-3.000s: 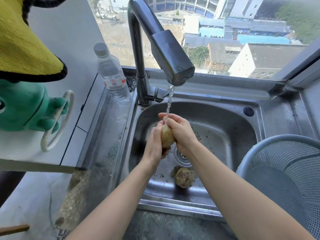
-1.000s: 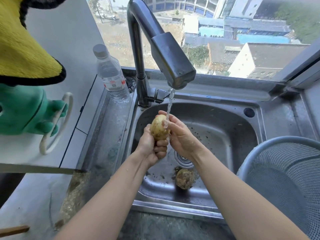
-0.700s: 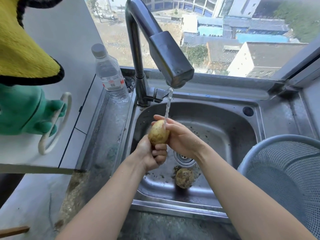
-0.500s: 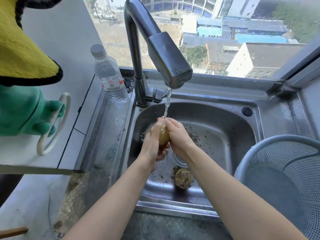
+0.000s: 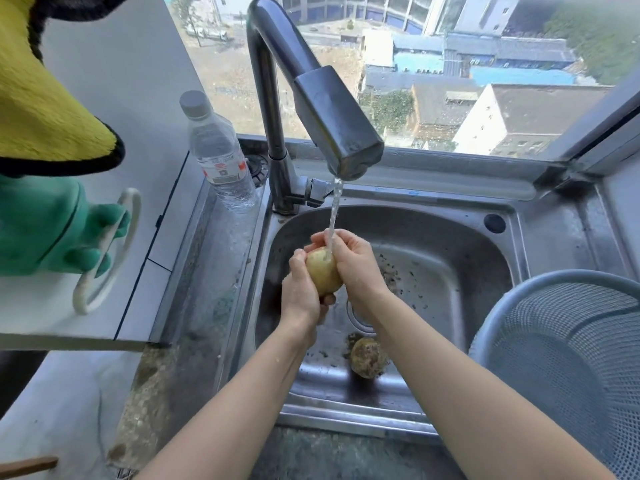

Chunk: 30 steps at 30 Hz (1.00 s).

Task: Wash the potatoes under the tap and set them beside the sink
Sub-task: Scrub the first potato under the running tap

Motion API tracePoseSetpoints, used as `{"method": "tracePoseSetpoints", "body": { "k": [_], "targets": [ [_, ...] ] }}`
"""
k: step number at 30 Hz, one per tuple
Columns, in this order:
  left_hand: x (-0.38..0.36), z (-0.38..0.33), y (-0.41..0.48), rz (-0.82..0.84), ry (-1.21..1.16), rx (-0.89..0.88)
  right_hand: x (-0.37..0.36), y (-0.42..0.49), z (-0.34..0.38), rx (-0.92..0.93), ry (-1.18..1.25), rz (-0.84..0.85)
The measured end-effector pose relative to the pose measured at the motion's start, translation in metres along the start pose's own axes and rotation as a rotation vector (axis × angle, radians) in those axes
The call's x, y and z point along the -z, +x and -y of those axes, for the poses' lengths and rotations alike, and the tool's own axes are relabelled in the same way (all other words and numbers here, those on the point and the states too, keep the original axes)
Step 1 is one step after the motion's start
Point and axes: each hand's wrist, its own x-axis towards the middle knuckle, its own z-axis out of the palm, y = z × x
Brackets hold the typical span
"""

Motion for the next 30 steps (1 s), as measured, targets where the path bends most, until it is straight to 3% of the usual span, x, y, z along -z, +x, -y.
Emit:
{"method": "tracePoseSetpoints", "body": {
  "k": [3, 5, 9, 12, 16, 20, 24, 27, 30],
  "targets": [
    [0.003, -0.010, 0.000, 0.011, -0.037, 0.127, 0.009, -0.005, -0.005, 0.101, -0.072, 0.200],
    [0.002, -0.012, 0.000, 0.019, 0.016, 0.100, 0.011, -0.002, -0.012, 0.129, -0.146, 0.186],
    [-0.006, 0.003, -0.006, 0.006, 0.308, -0.296, 0.005, 0.010, -0.004, -0.233, 0.325, -0.093],
    [-0.002, 0.005, -0.006, 0.008, 0.392, -0.424, 0.012, 0.011, 0.001, -0.424, 0.452, -0.106],
    [-0.004, -0.004, -0.007, 0.232, 0.133, -0.360, 0.010, 0.000, 0.006, -0.506, 0.422, -0.049],
    [-0.007, -0.021, -0.004, 0.214, -0.026, -0.192, 0.006, -0.005, 0.010, -0.579, 0.308, -0.041],
    [-0.001, -0.006, -0.006, 0.366, 0.107, -0.413, 0.007, 0.002, 0.014, -0.663, 0.313, -0.065],
    [-0.003, -0.009, -0.004, 0.237, 0.053, -0.482, 0.002, -0.004, 0.015, -0.584, 0.215, 0.018],
    [-0.009, -0.022, 0.006, 0.113, -0.022, -0.348, -0.002, -0.017, 0.015, -0.483, 0.066, 0.162]
  ]
}}
